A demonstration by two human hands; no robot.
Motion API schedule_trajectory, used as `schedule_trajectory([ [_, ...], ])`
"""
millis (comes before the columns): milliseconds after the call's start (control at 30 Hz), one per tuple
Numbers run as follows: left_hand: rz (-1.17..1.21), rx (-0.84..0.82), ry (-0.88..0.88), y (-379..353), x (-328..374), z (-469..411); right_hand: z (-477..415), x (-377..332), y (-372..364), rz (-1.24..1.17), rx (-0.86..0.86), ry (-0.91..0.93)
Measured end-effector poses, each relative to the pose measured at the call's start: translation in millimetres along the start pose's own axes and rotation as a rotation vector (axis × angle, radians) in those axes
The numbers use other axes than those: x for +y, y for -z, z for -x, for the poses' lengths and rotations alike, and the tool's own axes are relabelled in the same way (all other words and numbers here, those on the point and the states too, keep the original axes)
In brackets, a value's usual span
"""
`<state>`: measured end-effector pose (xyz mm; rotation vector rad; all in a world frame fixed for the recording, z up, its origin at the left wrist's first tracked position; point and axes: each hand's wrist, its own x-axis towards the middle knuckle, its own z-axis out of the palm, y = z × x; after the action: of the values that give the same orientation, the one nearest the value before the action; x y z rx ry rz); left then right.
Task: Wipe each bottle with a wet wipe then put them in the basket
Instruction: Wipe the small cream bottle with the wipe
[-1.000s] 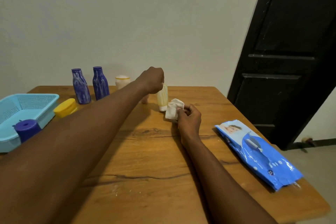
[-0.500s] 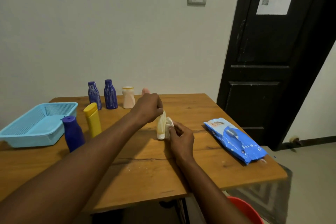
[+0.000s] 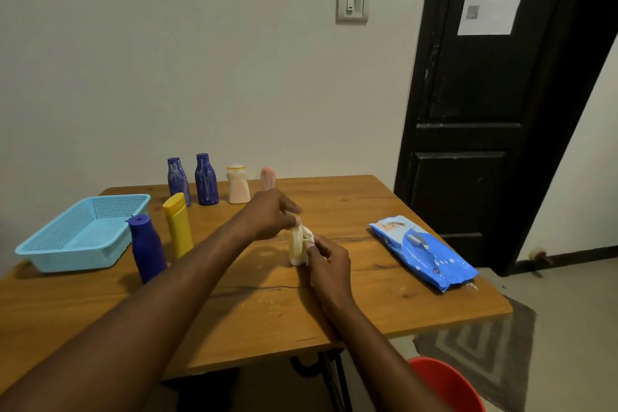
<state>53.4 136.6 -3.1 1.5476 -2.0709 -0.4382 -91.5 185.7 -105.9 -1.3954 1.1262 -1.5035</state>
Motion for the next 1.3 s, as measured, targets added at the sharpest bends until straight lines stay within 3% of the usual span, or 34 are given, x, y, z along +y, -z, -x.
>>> schedule_trajectory([
  [267,0.087,-0.038,0.005,1.1,-6.3,-6.5,12.2,-6.0,-8.9,0.055,-0.014,0.09],
  [500,0.15,-0.054,-0.02,2.4,-10.7,-8.3,0.3,-4.0,-27.6,0.08,-0.149,0.025],
  [800,0.219,-0.034,-0.03,-2.5,-15.2,-6.9,5.6,5.6,-18.6,0.313,-0.272,-0.048],
  [1300,0.23,-0.044,-0.035,-1.6,-23.4,-10.8,-5.8,-7.3,-36.8,0.372,-0.256,-0.034],
])
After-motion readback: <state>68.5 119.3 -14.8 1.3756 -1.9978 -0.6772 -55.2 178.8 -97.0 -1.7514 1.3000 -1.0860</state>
